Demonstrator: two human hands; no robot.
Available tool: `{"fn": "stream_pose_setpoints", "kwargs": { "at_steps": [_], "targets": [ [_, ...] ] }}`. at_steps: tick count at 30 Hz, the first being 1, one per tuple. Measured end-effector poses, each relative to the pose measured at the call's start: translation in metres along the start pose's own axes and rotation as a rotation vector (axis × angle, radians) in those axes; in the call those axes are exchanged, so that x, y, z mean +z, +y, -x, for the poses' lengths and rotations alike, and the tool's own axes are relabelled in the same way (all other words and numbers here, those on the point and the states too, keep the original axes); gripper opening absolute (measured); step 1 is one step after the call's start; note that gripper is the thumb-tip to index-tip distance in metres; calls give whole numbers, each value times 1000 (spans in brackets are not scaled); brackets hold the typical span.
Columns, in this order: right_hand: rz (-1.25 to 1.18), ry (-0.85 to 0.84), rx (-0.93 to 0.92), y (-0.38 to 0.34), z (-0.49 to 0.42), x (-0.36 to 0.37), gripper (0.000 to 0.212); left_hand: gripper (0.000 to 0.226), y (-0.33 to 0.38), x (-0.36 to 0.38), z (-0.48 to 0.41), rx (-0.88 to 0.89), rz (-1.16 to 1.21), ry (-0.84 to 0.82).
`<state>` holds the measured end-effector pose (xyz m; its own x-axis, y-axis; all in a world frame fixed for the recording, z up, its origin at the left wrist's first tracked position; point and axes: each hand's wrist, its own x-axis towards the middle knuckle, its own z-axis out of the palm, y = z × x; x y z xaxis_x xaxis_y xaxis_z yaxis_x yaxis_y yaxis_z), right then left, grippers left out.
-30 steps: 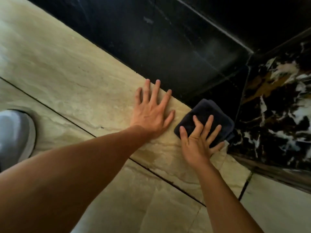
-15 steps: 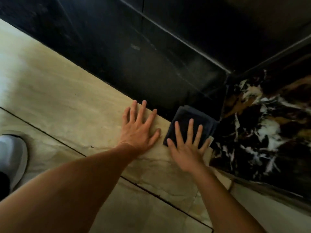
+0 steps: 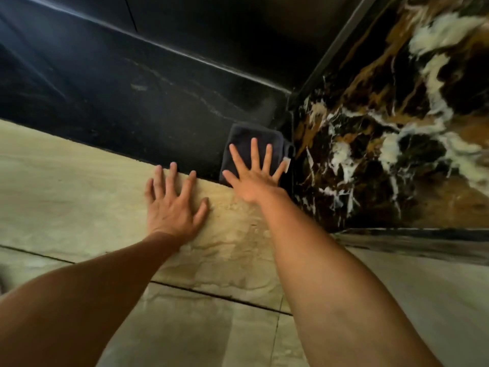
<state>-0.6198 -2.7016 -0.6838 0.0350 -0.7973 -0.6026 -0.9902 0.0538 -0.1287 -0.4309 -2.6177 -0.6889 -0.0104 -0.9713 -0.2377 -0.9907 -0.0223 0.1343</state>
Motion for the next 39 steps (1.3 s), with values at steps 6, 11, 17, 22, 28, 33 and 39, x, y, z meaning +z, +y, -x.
{"fn": "stream_pose_setpoints", "kwargs": {
  "at_steps": [6,11,17,22,28,33,39],
  "targets": [
    [-59,109,-16,-8,85,56,68,77,-1,-2,1,11,8,-4],
    [-11,120,-54,10,122,87,66,77,-2,-2,-2,9,35,4],
    [7,188,75,8,-12,4,70,76,1,-13,-3,11,80,-26],
    [-13,120,113,9,-62,-35,68,73,-5,-2,-3,46,64,-5],
    [-24,210,48,-1,33,28,68,75,-5,9,-3,31,29,44],
    [4,225,-18,-9,104,82,68,73,-2,12,-2,7,-14,84],
    [-8,194,4,-3,15,22,69,74,-1,2,-2,-1,-16,42]
  ]
}}
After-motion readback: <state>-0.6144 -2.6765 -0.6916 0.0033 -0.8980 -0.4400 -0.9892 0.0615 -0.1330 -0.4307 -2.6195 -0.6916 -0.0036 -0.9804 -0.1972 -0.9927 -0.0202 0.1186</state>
